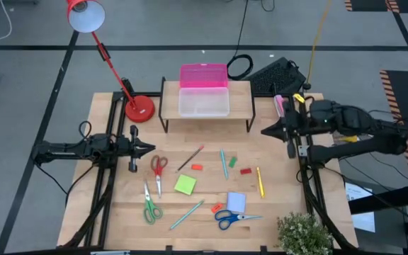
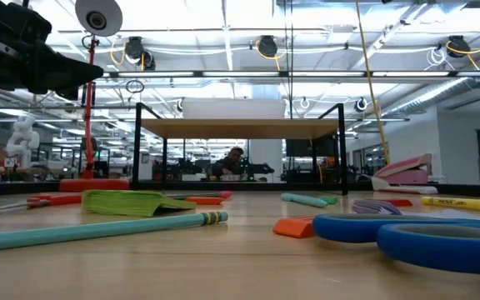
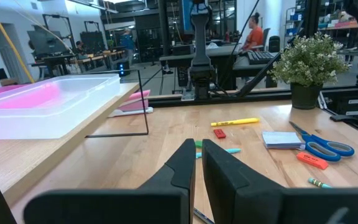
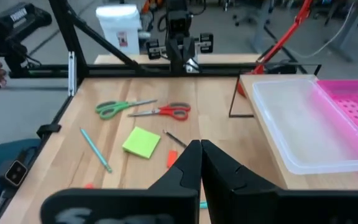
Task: Pack school essentials
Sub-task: Put the blue scissors into the pink supply box on the shelf
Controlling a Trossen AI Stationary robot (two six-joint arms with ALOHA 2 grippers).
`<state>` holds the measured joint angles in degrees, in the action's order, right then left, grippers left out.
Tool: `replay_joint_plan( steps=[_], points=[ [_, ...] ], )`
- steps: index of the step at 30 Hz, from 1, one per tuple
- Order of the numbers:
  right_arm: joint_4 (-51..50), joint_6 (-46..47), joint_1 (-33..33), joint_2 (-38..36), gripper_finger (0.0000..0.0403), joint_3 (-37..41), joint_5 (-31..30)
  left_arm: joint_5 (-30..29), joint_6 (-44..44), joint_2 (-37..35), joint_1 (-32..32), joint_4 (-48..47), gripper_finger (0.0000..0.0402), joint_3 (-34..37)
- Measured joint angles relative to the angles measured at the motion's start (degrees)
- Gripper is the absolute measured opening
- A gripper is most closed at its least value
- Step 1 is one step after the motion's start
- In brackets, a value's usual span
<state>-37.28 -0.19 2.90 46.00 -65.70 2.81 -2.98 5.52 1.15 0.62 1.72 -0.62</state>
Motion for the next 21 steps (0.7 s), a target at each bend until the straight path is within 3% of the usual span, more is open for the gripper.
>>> replay_joint_plan(
  steps=[8, 15, 21],
  points=[
    [-6.7, 0.0, 0.0, 7.9, 0.0, -10.3, 0.0, 0.0, 0.0, 0.0, 0.0, 0.0, 0.0033, 0.0],
    [-7.6, 0.0, 0.0, 9.5, 0.0, -10.8, 0.0, 0.0, -4.0, 0.0, 0.0, 0.1, 0.0033, 0.0],
    [-8.1, 0.0, 0.0, 9.7, 0.0, -10.8, 0.0, 0.4, -5.7, 0.0, 0.1, 5.6, 0.0033, -1.0]
  ],
)
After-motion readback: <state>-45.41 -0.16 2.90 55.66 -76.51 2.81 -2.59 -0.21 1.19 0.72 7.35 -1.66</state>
